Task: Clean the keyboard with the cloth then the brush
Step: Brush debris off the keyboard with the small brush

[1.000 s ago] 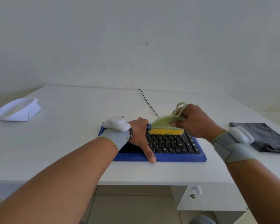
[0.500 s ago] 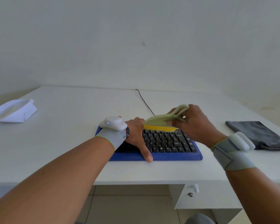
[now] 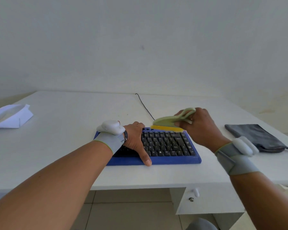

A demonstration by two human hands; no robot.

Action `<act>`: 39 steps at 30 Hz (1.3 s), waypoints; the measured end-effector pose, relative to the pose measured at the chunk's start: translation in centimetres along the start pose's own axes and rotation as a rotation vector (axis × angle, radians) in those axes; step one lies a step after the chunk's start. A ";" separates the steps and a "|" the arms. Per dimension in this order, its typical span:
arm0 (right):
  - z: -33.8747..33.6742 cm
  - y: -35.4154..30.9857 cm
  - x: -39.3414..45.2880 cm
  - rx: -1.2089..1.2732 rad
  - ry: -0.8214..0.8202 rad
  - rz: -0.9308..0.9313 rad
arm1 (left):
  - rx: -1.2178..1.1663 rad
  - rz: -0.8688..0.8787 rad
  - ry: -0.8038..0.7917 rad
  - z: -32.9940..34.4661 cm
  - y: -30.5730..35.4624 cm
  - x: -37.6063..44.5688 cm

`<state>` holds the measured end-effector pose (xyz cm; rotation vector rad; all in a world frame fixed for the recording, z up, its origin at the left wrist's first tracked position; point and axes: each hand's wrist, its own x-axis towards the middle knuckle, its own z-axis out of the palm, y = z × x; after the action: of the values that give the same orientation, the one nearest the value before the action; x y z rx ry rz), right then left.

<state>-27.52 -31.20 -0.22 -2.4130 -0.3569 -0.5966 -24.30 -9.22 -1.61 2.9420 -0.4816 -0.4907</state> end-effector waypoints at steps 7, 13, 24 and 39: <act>2.7 3.0 0.4 -0.084 -0.081 0.125 | 0.004 0.001 -0.009 0.3 -0.2 0.2; 0.1 4.5 0.5 -0.309 0.025 0.181 | -0.024 0.002 -0.009 0.1 -0.1 0.0; 2.4 3.3 0.5 -0.085 -0.089 0.087 | -0.002 0.003 -0.019 0.3 -0.3 0.3; -1.9 1.8 -1.4 -0.047 -0.042 0.123 | 0.007 0.054 0.004 0.0 3.3 1.1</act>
<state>-28.67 -33.96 -0.50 -2.4749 -0.2120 -0.5061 -24.28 -12.67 -1.34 2.9272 -0.5621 -0.4778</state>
